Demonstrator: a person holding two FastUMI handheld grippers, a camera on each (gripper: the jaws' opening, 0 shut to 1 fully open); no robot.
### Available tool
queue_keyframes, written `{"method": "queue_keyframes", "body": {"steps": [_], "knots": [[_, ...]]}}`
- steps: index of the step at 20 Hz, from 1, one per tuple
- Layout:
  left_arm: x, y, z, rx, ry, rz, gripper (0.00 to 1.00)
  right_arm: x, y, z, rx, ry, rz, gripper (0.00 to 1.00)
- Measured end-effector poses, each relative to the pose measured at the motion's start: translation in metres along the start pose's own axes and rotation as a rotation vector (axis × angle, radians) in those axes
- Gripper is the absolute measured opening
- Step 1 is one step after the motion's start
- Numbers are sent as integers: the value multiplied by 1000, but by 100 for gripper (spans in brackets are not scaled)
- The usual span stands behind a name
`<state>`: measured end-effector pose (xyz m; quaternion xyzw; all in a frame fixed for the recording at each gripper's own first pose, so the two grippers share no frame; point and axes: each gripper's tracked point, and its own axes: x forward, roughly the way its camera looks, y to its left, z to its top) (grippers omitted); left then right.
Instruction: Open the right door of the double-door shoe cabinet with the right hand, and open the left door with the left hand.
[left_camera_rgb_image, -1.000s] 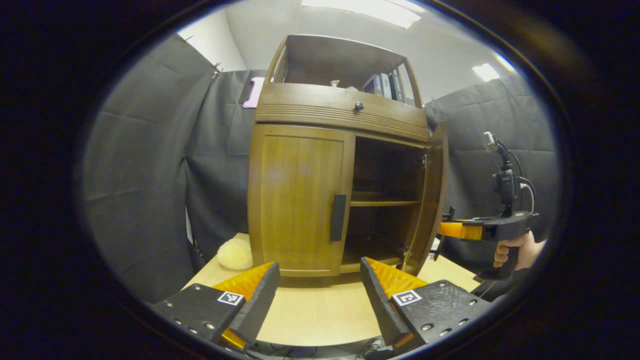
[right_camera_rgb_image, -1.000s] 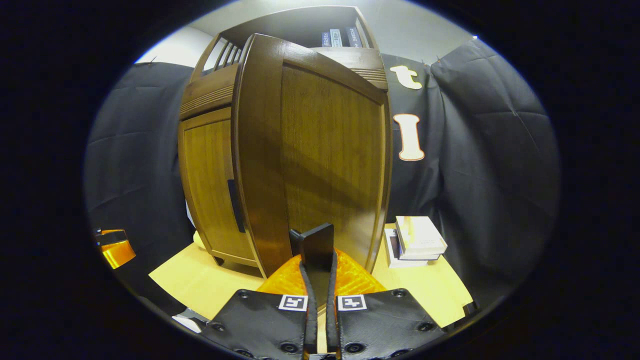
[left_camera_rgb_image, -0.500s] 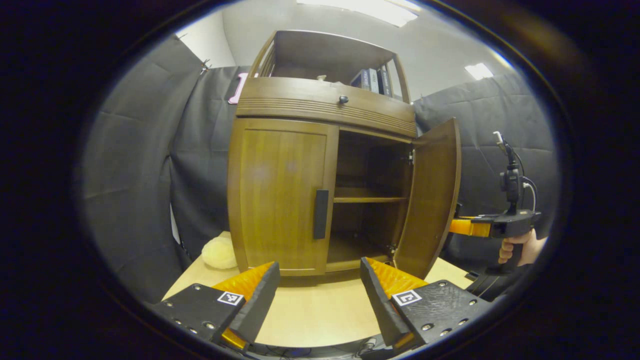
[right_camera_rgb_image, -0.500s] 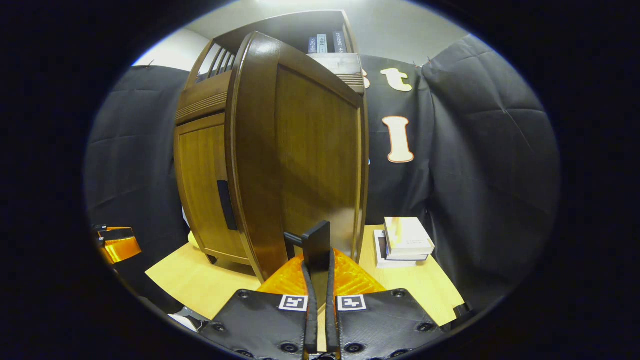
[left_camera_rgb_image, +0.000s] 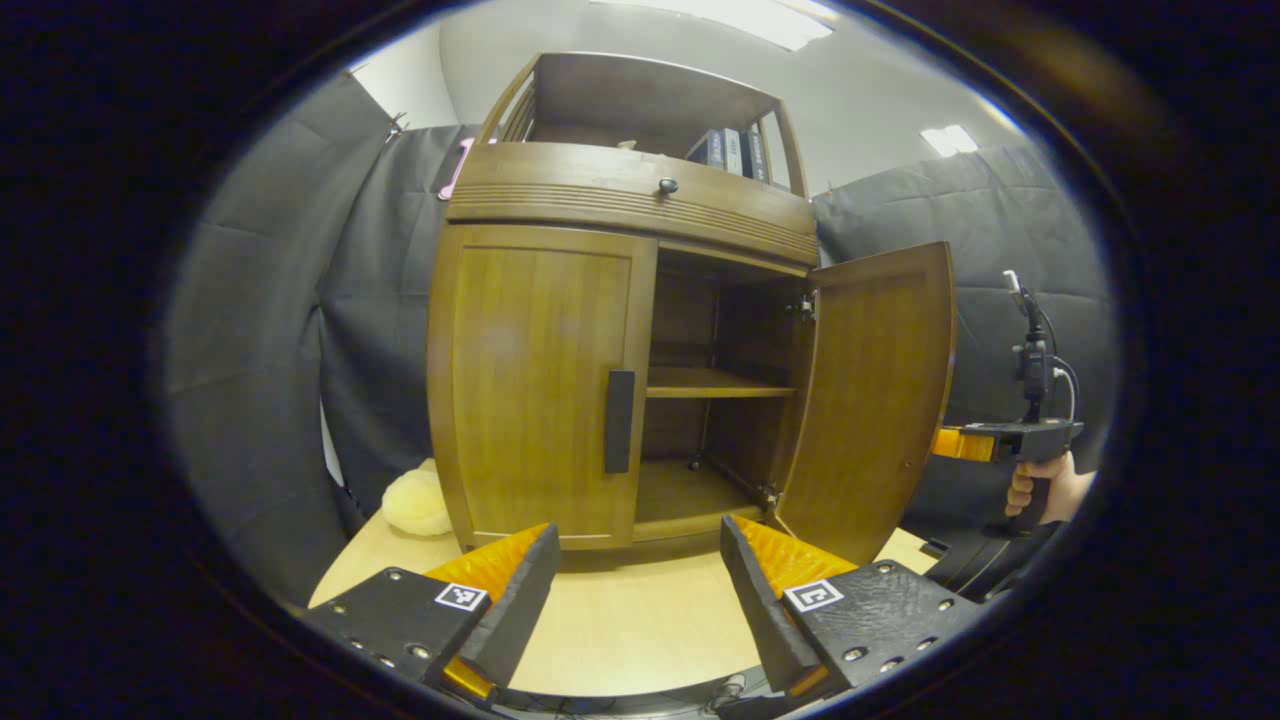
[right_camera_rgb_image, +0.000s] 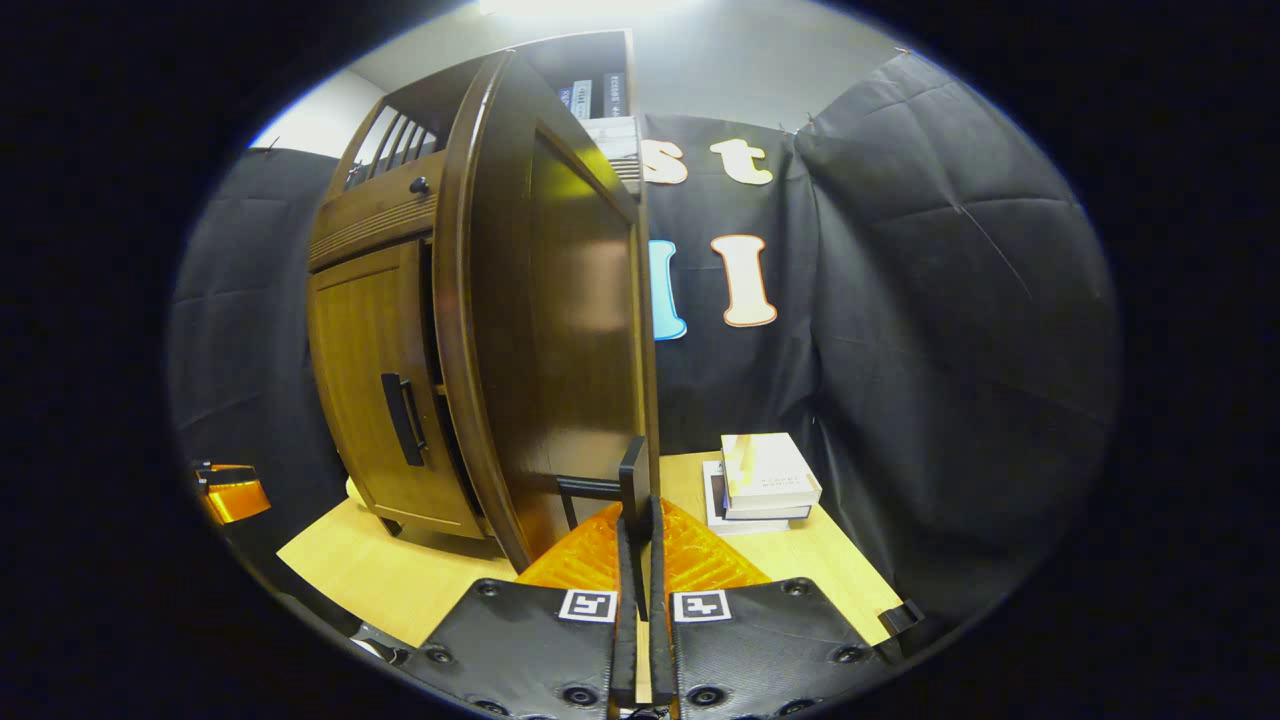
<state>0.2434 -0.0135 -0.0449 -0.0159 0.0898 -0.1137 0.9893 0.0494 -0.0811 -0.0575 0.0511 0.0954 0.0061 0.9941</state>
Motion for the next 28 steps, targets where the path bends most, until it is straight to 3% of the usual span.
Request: {"method": "queue_keyframes", "body": {"steps": [2,4,5,10,14,15,18,21,24,27,28], "knots": [[4,0,-2,-21,13,4,90,1,-9,0,11,-5,-5,7],[3,0,-2,-24,13,4,92,1,-19,1,12,-10,-9,0],[1,1,-2,-16,13,5,92,1,-21,1,14,-12,-2,4],[1,-1,-2,27,14,12,94,3,-32,2,21,-19,43,4],[1,-1,-3,4,23,3,89,3,-41,2,17,-19,73,4],[0,-1,-4,9,24,2,89,5,-42,1,15,-15,75,10],[4,-2,-3,21,19,-5,94,-1,-46,1,34,-14,70,6],[5,-2,-2,11,11,-10,89,-13,-55,-4,32,-9,32,6],[7,-3,-2,0,13,-15,89,-24,-60,-3,42,1,10,19],[6,-2,-2,-7,9,-18,89,-40,-74,-7,43,4,-69,23],[6,-1,-1,-10,7,-19,89,-45,-75,-7,52,10,-80,38]]}}
